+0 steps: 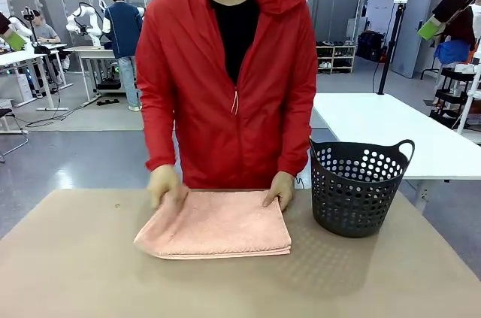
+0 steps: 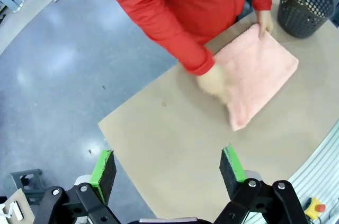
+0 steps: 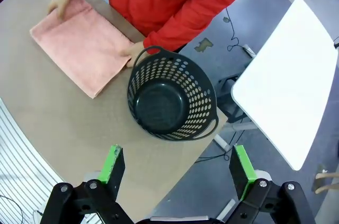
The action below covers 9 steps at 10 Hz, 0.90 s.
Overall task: Fold the towel.
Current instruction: Pick up the 100 cm Hotel Towel and place it on the left side of the table.
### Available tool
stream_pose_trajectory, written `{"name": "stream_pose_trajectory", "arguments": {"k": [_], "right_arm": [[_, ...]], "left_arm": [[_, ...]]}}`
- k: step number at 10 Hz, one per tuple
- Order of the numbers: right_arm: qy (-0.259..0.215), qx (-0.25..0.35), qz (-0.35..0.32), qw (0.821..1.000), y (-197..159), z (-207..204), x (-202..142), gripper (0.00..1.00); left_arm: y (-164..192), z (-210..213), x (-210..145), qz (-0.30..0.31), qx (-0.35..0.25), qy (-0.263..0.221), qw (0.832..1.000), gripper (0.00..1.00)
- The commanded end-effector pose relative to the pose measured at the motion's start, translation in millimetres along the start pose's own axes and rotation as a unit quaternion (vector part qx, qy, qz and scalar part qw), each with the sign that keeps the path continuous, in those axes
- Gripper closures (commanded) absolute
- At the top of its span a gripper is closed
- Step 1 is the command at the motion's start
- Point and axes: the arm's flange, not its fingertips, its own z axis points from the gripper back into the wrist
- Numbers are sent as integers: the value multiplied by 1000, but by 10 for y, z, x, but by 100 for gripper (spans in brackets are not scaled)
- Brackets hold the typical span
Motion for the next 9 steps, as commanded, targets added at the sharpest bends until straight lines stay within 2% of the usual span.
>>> {"name": "stream_pose_trajectory", "arguments": {"k": [1, 9], "right_arm": [[4, 1, 3, 1000, -16, 8, -4, 0], [4, 1, 3, 1000, -16, 8, -4, 0]], "left_arm": [[17, 25, 29, -2, 4, 8, 1000, 0], [17, 25, 29, -2, 4, 8, 1000, 0]]}}
